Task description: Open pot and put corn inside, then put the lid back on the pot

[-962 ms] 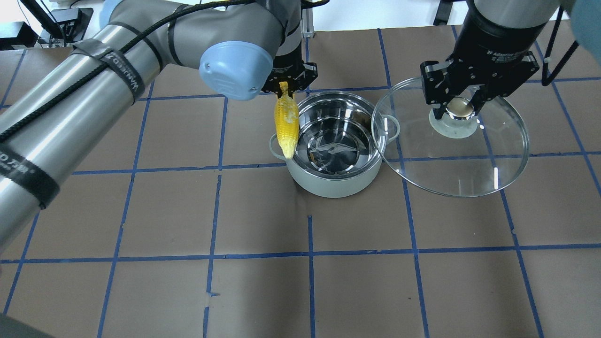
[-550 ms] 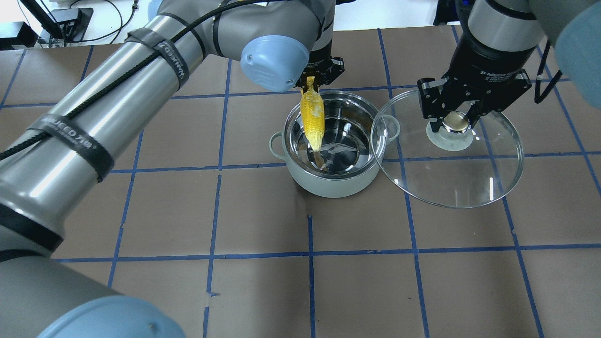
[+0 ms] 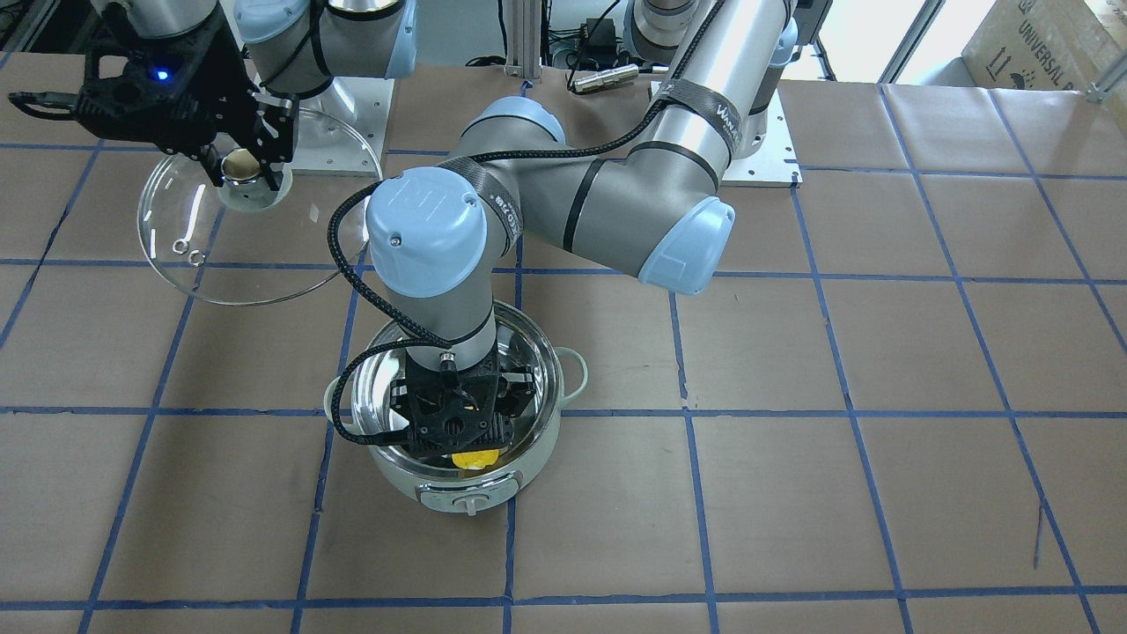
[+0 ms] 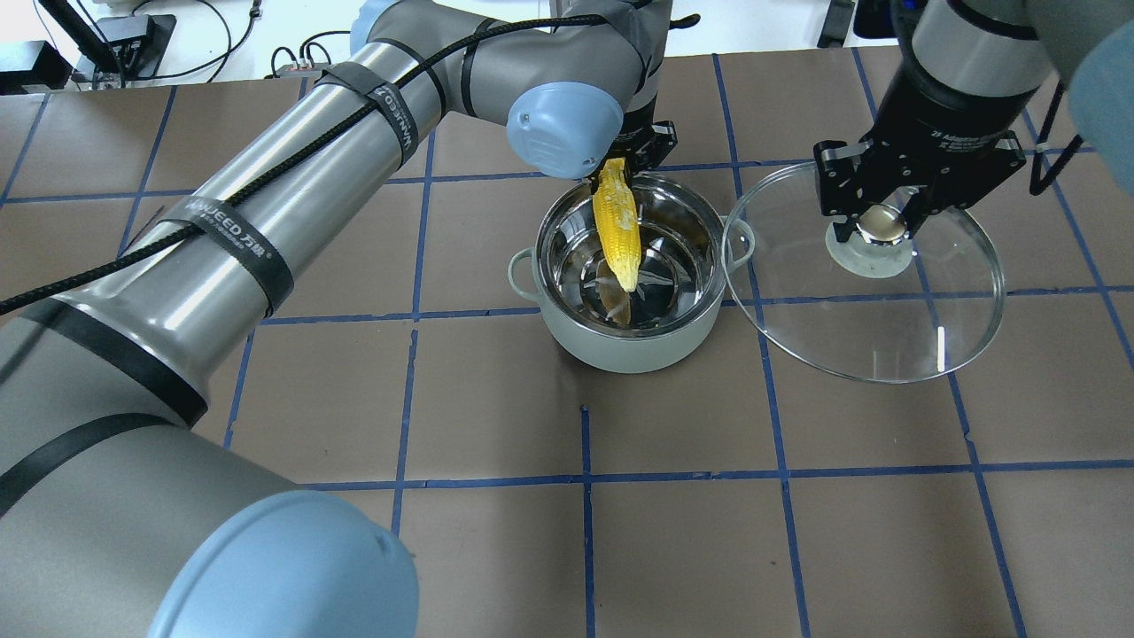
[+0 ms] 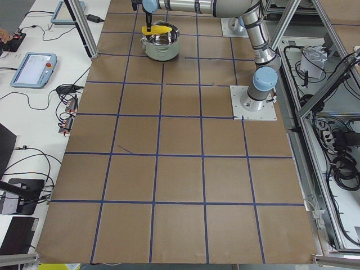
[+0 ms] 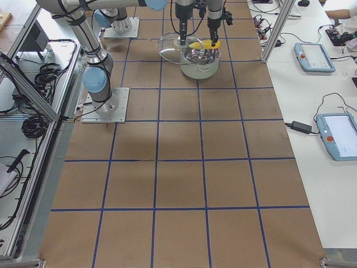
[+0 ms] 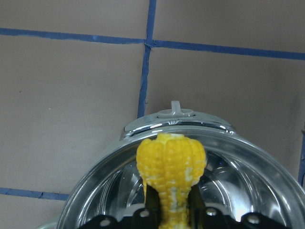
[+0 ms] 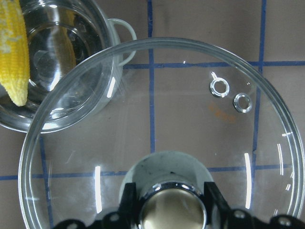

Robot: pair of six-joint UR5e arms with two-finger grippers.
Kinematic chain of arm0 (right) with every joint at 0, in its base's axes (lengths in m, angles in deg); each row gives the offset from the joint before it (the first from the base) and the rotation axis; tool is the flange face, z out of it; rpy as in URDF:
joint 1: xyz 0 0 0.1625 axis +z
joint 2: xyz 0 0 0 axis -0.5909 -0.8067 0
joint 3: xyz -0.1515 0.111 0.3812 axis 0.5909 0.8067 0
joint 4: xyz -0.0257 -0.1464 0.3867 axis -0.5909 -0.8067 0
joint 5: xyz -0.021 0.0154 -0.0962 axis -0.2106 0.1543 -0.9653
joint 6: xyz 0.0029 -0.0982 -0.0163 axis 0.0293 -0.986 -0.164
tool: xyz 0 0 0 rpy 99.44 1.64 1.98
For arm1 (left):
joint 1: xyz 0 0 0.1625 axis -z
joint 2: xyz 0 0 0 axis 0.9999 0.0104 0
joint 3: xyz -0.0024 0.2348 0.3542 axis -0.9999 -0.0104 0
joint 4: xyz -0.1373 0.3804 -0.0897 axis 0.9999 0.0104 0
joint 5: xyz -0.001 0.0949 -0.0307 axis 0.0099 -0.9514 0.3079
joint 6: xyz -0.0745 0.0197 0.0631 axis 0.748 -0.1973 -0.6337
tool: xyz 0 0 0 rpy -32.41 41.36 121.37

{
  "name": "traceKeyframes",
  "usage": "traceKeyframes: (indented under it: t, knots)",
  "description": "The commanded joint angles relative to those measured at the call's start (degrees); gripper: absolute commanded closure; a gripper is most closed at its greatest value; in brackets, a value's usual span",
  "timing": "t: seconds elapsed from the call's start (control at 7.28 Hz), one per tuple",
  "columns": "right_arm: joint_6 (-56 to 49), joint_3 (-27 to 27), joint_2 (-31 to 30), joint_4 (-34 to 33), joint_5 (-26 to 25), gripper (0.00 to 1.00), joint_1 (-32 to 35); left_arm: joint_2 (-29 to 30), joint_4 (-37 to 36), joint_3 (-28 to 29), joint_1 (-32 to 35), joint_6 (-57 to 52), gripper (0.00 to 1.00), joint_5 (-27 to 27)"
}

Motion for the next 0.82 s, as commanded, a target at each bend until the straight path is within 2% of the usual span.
traceKeyframes:
  t: [0.0,0.27,0.69]
  knots:
    - [-0.97,0.59,2.05,-4.74,-0.13,0.77,-2.26,-0.82,-0.06,-2.25,-0.24,-0.10,0.00,0.16]
    - [-0.97,0.68,3.39,-6.18,-0.13,0.76,-2.26,-1.34,0.46,-2.52,-1.90,-2.37,0.00,0.16]
    - [-0.98,0.50,3.30,-6.28,-0.13,0.79,-2.26,-6.77,5.55,-4.97,-11.28,-18.07,0.00,0.16]
